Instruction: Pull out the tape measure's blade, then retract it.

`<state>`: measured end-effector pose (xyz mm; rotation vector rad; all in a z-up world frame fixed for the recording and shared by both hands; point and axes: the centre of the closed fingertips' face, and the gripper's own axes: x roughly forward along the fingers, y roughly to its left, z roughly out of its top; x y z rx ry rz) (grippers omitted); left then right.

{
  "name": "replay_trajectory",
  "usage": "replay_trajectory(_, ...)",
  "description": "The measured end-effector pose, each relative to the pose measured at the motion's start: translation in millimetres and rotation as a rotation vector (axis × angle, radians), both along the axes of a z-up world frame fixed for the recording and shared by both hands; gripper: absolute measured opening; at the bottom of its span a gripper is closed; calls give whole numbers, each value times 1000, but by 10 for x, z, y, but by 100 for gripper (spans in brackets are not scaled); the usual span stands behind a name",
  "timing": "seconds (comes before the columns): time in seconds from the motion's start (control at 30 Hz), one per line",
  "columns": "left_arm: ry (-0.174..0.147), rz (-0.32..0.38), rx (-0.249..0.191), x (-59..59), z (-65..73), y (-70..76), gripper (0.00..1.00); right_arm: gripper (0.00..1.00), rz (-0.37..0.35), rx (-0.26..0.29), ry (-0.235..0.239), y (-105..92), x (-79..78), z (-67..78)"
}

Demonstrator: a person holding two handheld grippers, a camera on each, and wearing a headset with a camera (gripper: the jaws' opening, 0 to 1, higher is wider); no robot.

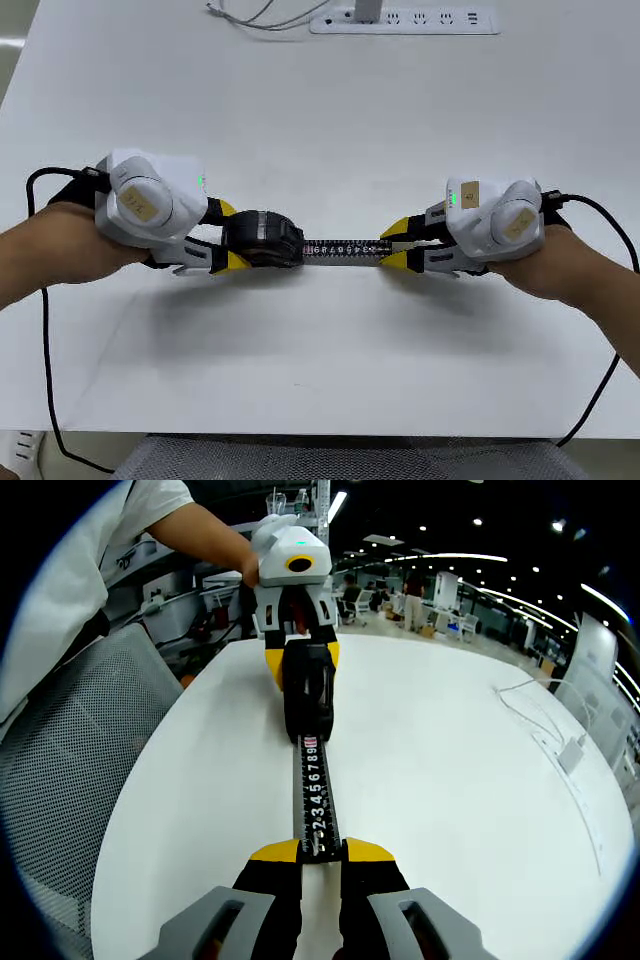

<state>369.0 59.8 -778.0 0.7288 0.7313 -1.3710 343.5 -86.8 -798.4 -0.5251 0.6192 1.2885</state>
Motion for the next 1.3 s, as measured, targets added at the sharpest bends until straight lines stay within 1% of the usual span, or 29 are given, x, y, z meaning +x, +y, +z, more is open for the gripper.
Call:
replay_trajectory(0.17, -3, -4, 2, -5, 1, -4, 26, 10, -3, -5, 5, -43, -30, -3)
replay_trajectory(0.4, -2, 1, 1, -1, -1, -3, 26, 10, -11, -16, 3, -114, -30, 10)
replay_trajectory(1.1, -2, 6, 3, 2, -1, -1, 25, 10, -24, -60, 1, -420, -48, 4)
replay_trajectory(1.3, -3, 11, 1, 6, -3, -4, 25, 9, -42, -58, 6, -496, -39, 12)
